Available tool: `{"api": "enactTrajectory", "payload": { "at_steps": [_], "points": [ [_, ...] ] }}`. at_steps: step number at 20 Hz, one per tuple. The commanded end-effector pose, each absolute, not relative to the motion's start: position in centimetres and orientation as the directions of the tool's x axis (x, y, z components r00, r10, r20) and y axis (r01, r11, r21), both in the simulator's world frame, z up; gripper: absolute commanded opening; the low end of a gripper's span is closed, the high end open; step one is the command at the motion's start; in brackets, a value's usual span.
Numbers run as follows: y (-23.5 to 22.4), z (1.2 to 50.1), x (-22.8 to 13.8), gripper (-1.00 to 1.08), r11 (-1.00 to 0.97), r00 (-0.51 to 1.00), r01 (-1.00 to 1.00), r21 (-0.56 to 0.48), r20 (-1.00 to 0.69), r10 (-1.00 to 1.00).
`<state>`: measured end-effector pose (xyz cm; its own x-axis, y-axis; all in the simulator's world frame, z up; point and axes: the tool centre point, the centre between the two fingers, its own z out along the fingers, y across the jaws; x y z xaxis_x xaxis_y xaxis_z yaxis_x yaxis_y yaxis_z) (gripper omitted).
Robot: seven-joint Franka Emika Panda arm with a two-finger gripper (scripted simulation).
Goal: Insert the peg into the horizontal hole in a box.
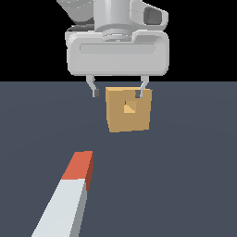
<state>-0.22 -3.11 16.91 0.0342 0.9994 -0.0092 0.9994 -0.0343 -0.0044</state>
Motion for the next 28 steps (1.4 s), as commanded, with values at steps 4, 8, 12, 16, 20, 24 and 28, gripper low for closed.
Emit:
{"api": "enactTrajectory", "payload": {
  "at_steps": [4, 8, 12, 16, 20, 24, 28],
  "points": [
    [-3.4, 16.8, -0.4, 1.00, -0.033, 0.033, 0.999, -0.004, -0.009, 0.999],
    [-4.5, 16.1, -1.0, 1.00, -0.027, 0.027, 1.000, -0.004, -0.009, 1.000],
    [-6.5, 14.9, -2.0, 1.00, -0.017, 0.017, 1.000, -0.003, -0.008, 1.000],
    [-9.3, 13.2, -3.4, 1.00, -0.004, 0.004, 1.000, -0.003, -0.006, 1.000],
    [-12.6, 11.1, -4.9, 1.00, 0.013, -0.013, 1.000, -0.002, -0.005, 1.000],
    [-15.4, 9.4, -6.1, 1.00, 0.027, -0.027, 1.000, -0.001, -0.003, 1.000],
    [-17.4, 8.2, -6.9, 1.00, 0.037, -0.037, 0.999, 0.000, -0.002, 0.999]
  ]
}}
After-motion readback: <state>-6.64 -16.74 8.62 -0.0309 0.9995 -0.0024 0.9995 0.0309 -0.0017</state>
